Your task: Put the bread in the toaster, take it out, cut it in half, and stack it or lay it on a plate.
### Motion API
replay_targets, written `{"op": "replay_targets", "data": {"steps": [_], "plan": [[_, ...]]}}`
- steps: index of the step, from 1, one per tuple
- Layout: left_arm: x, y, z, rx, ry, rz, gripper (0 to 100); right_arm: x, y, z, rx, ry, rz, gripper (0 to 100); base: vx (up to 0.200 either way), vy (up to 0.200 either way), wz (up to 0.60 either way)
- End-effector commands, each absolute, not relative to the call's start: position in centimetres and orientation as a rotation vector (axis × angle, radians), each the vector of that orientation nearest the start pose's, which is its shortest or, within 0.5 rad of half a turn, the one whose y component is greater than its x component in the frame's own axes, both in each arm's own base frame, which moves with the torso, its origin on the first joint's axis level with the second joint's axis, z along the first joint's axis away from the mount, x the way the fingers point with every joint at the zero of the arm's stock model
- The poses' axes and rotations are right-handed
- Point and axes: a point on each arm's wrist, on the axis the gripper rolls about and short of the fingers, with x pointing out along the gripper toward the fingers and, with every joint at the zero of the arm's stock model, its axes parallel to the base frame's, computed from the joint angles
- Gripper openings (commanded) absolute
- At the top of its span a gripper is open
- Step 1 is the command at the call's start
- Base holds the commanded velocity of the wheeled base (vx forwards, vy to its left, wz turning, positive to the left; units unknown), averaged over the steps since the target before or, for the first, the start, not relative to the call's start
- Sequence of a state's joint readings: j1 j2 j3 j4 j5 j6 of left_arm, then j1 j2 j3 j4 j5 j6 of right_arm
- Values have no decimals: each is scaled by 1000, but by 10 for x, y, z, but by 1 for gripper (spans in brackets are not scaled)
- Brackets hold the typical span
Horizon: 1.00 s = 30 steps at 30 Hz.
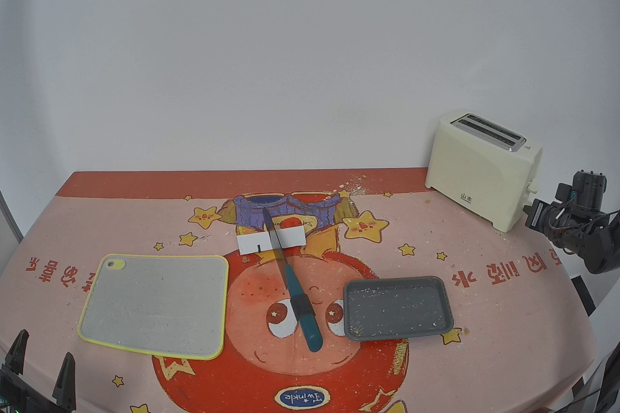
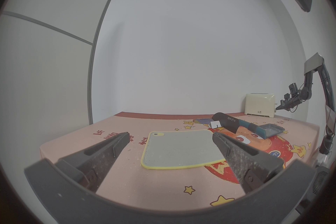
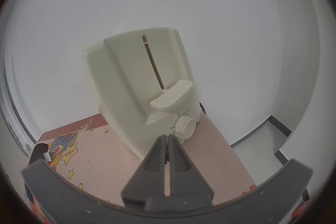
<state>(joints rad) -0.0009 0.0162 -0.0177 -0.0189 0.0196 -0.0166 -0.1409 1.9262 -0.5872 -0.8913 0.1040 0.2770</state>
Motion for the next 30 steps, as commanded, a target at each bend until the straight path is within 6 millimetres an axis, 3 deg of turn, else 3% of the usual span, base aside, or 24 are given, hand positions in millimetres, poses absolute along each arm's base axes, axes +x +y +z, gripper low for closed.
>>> {"op": "replay_targets", "data": {"steps": [1, 19, 30], "plan": [[-23, 0, 77, -17, -19, 18, 100, 309, -43, 83, 328, 439, -104, 0, 0, 0, 0], [-23, 0, 77, -17, -19, 18, 100, 312, -47, 82, 332, 435, -111, 0, 0, 0, 0], [-23, 0, 78, -17, -20, 18, 100, 316, -48, 68, 334, 472, -119, 0, 0, 0, 0]]}}
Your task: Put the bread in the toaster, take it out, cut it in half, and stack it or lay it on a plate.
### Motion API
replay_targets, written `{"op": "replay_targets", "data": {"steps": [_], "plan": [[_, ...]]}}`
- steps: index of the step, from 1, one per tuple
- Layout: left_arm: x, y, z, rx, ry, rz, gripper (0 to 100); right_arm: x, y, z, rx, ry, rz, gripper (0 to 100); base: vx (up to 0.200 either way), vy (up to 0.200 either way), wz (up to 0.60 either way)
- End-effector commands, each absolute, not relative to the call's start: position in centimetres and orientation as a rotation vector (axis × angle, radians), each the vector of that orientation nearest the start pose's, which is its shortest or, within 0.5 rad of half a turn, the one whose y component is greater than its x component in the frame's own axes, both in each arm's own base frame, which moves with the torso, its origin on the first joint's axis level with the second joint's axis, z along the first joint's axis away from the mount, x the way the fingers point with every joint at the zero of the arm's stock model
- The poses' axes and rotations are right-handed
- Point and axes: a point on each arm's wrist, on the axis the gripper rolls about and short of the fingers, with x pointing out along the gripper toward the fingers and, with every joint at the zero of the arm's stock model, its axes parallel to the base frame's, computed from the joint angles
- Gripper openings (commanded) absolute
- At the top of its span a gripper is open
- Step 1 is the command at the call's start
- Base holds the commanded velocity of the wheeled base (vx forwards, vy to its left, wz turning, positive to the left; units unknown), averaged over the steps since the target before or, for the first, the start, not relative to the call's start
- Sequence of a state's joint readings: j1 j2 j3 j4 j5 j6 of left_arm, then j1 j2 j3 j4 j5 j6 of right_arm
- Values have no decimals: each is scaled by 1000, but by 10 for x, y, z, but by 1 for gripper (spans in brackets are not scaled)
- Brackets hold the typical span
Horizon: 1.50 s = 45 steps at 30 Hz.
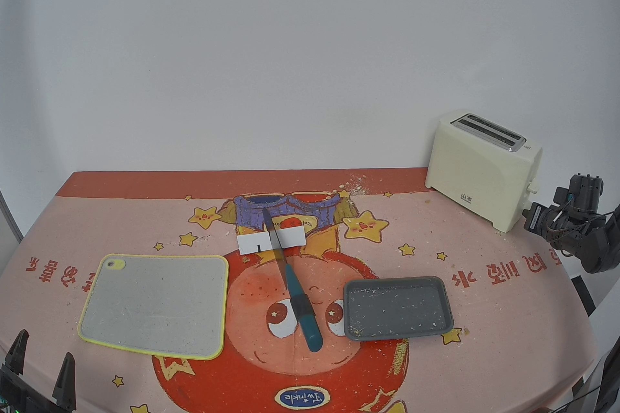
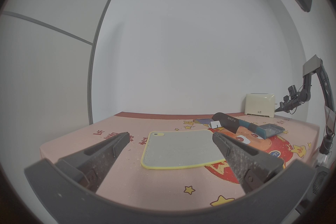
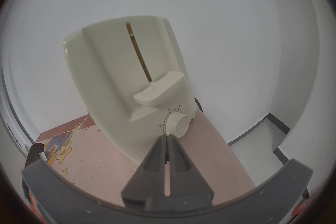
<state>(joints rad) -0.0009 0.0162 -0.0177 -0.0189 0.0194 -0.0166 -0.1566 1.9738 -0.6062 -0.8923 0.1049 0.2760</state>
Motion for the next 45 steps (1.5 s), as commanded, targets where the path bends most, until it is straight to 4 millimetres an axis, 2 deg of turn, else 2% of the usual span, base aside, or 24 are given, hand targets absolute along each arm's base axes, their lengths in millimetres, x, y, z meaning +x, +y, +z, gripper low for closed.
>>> {"op": "replay_targets", "data": {"steps": [1, 7, 28, 45], "plan": [[-23, 0, 78, -17, -20, 18, 100, 316, -48, 69, 334, 466, -118, 0, 0, 0, 0], [-23, 0, 78, -17, -20, 18, 100, 318, -48, 72, 322, 398, -110, 0, 0, 0, 0], [-23, 0, 78, -17, -20, 18, 100, 316, -48, 74, 320, 387, -110, 0, 0, 0, 0], [-23, 0, 78, -17, -20, 20, 100, 318, -56, 73, 324, 382, -132, 0, 0, 0, 0]]}}
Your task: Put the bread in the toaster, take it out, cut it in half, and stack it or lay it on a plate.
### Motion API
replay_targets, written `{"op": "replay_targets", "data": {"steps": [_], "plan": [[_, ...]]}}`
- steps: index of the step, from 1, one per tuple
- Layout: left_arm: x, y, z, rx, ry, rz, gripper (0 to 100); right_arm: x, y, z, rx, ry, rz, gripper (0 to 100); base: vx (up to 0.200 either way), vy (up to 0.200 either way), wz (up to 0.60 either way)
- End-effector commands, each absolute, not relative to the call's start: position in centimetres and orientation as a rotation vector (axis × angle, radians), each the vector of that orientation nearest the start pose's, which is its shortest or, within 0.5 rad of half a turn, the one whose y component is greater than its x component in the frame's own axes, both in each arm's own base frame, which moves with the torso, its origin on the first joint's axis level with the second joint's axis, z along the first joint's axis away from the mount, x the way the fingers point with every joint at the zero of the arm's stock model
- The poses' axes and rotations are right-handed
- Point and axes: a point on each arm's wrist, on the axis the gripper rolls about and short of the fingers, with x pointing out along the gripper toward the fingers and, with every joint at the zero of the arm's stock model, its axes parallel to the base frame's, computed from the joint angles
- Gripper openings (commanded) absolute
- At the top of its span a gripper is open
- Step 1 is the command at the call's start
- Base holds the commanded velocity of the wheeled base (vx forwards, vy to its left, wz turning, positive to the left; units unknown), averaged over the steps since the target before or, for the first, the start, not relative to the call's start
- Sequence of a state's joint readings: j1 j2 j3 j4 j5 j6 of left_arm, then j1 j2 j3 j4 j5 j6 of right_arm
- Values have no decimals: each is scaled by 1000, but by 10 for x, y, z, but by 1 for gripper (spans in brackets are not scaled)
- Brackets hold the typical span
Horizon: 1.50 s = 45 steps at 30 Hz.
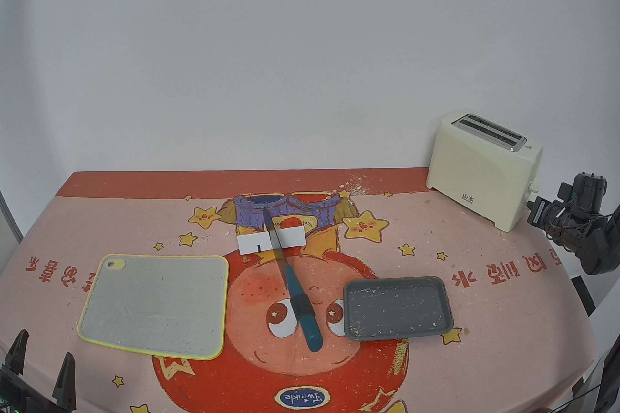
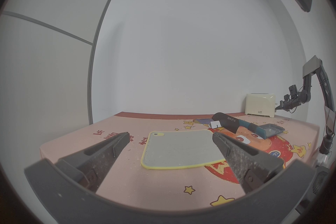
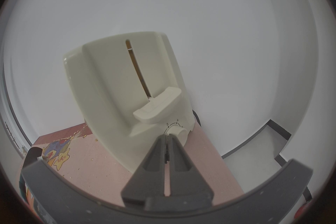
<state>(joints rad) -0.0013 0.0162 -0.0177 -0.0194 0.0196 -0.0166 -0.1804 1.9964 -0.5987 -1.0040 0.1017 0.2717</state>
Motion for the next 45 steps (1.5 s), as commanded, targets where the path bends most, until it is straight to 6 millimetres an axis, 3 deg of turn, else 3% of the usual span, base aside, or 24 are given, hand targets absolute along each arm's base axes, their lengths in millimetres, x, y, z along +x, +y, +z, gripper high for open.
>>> {"op": "replay_targets", "data": {"steps": [1, 45], "plan": [[-23, 0, 78, -17, -20, 18, 100, 318, -56, 73, 324, 384, -132, 0, 0, 0, 0], [-23, 0, 78, -17, -20, 18, 100, 318, -56, 62, 323, 422, -136, 0, 0, 0, 0]]}}
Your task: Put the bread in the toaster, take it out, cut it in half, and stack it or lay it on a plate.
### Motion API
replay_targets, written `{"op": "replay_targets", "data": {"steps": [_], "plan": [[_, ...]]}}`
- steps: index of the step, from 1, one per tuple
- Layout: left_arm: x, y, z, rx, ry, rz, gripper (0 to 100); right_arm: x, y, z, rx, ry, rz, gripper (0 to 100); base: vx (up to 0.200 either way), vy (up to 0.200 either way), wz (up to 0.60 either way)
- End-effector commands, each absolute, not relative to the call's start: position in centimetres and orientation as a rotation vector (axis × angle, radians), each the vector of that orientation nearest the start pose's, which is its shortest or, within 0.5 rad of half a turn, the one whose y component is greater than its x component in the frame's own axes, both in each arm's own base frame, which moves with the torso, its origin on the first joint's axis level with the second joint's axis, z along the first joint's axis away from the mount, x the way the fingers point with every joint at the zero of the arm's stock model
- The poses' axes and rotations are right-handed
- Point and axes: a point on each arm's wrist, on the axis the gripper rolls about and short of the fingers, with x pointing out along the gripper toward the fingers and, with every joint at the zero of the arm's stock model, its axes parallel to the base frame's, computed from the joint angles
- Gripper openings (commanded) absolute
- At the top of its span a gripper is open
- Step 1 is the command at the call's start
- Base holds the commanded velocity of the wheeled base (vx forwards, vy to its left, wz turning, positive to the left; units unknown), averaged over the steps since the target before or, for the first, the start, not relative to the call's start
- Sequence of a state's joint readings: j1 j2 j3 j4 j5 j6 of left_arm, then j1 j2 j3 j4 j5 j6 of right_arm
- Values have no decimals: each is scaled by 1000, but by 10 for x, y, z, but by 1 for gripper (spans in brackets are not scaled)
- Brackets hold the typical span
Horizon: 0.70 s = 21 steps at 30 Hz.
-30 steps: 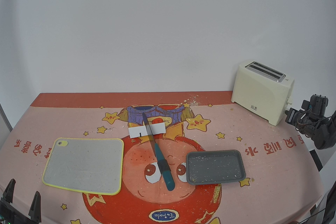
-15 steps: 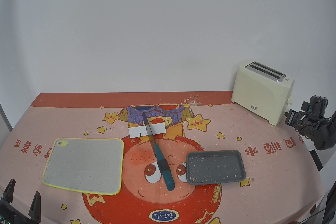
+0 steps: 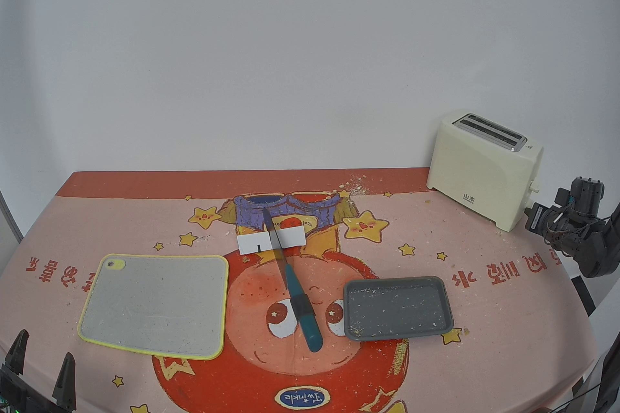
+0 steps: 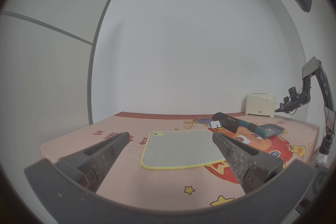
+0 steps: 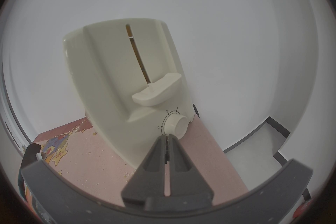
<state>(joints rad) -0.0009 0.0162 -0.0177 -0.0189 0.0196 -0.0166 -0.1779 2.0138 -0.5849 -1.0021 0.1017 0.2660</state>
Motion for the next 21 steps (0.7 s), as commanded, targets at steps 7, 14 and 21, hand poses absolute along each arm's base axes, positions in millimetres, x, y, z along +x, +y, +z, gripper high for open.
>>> {"op": "replay_targets", "data": {"steps": [7, 14, 21], "plan": [[-23, 0, 78, -17, -20, 18, 100, 318, -56, 59, 324, 429, -138, 0, 0, 0, 0], [-23, 0, 78, -17, -20, 18, 100, 318, -56, 59, 324, 432, -139, 0, 0, 0, 0], [-23, 0, 78, -17, -20, 18, 100, 317, -54, 60, 321, 431, -130, 0, 0, 0, 0]]}}
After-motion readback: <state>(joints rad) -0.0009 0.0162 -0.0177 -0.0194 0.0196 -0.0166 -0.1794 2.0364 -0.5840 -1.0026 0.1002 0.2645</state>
